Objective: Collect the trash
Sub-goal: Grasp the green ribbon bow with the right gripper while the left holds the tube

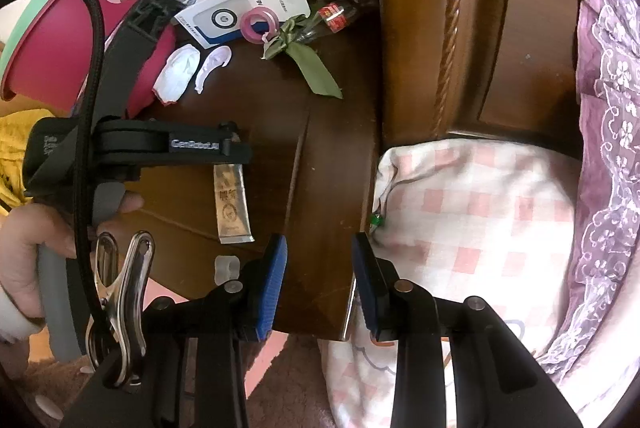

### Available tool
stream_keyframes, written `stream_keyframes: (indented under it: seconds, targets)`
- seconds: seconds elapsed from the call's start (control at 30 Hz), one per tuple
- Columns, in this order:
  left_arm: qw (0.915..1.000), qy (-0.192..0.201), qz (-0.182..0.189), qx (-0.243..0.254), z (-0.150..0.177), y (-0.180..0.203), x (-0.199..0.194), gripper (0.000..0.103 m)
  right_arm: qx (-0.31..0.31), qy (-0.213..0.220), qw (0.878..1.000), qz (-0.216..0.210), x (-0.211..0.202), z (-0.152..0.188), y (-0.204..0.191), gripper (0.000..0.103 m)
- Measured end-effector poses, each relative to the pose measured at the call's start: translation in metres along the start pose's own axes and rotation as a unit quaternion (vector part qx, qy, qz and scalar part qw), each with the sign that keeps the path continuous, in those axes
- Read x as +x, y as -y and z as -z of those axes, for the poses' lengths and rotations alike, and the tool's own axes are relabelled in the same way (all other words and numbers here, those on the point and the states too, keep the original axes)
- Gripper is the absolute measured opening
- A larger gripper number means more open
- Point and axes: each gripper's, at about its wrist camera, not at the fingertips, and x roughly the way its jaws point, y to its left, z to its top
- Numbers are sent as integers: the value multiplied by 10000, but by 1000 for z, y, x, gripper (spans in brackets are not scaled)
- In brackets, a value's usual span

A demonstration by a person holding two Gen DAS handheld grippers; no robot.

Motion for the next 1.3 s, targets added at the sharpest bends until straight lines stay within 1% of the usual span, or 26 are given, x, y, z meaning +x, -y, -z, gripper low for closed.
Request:
stream_keyframes:
  seconds: [0.07,0.1,0.23,0.37,0.5,0.6,0.73,0.9,0.97,1.03,1.07,1.1,1.2,1.23,1.3]
  targets:
    - [9999,-3,49,-121,1,-11,-4,36,8,-8,10000,1,1,0,-1,35]
    - [9999,22,61,-141,7,-19,-7,36,1,-4,10000,-2,1,-1,-1,35]
    - [9998,177,-13,-101,7,-34,-21,36,-121,50,9999,-7,2,-7,-5,35]
    - [9994,241,-145,-186,10,-56,-32,36,-287,172,9994,5,7,-23,-10,35]
    - [9993,228,-112,-264,16,-77,-38,36,-451,271,9986,29,20,-44,-22,35]
    - [9995,215,-108,-223,19,-84,-39,36,-641,357,9973,92,29,-64,-36,35]
    - [9994,246,-2,-245,24,-94,-37,36,-933,472,9942,258,43,-90,-49,35]
    - [9993,284,58,-218,31,-97,-37,36,-1064,490,9918,520,69,-121,-53,35]
    - [9993,299,89,-219,43,-111,-41,36,-1099,487,9907,638,80,-133,-53,35]
    - [9992,298,133,-226,46,-118,-43,36,-1151,491,9894,737,87,-140,-54,35]
    - [9992,297,151,-226,50,-123,-51,36,-1175,490,9888,774,89,-142,-54,35]
    - [9992,297,158,-232,47,-116,-49,36,-1198,478,9884,803,92,-145,-54,35]
    - [9991,309,200,-227,47,-122,-52,36,-1209,368,9885,832,101,-150,-53,34]
    - [9990,312,204,-228,44,-113,-39,36,-1184,310,9891,816,104,-151,-52,34]
    - [9990,326,222,-206,43,-113,-43,36,-1097,263,9911,707,105,-150,-50,26]
